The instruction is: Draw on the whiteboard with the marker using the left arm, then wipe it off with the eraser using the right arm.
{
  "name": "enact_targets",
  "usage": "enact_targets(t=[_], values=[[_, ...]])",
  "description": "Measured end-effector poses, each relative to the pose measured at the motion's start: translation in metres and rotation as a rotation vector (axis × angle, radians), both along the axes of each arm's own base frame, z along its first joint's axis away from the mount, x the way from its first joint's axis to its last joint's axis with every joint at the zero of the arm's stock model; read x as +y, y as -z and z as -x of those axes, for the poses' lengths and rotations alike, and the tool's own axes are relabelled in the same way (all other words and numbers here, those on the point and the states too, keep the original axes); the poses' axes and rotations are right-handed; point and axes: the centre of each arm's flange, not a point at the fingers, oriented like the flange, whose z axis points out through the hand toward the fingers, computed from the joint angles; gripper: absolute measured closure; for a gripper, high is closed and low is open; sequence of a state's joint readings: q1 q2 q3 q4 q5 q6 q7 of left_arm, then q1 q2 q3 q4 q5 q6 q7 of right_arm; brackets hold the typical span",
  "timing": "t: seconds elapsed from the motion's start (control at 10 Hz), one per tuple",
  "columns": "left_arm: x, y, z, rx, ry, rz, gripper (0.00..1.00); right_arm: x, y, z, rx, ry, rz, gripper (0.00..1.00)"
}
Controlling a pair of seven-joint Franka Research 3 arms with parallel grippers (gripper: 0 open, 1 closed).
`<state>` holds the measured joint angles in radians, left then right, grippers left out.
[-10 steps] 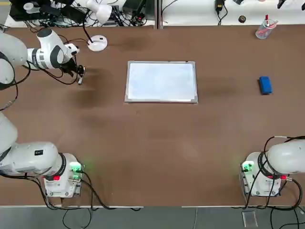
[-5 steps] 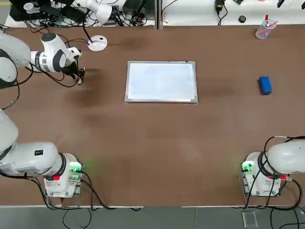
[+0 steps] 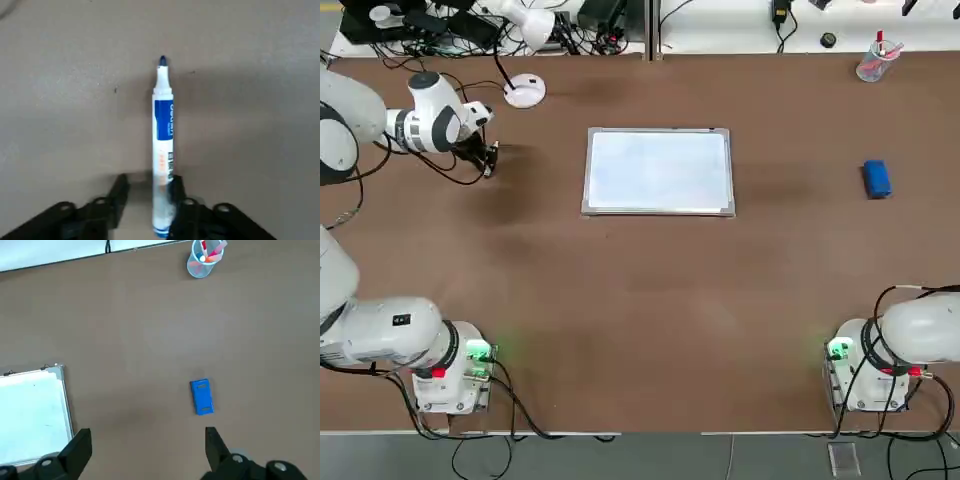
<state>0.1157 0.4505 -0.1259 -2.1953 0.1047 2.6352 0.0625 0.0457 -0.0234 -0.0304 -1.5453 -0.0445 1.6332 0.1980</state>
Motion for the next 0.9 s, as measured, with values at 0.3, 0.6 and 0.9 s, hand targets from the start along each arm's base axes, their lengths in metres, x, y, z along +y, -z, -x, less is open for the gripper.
enact_targets(t=[0.3,0.6,0.9], values=[[0.000,0.000,0.000,0.000,0.000,0.000,0.77,0.000,0.000,0.000,0.001,0.008,-0.001,0.00],[-0.003,-0.007,-0.005,-0.001,-0.015,0.000,0.82,0.001,0.000,0.000,0.000,0.008,-0.001,0.00],[-0.040,-0.043,-0.016,0.089,-0.092,0.016,0.82,0.002,0.000,0.000,0.000,0.008,-0.001,0.00]])
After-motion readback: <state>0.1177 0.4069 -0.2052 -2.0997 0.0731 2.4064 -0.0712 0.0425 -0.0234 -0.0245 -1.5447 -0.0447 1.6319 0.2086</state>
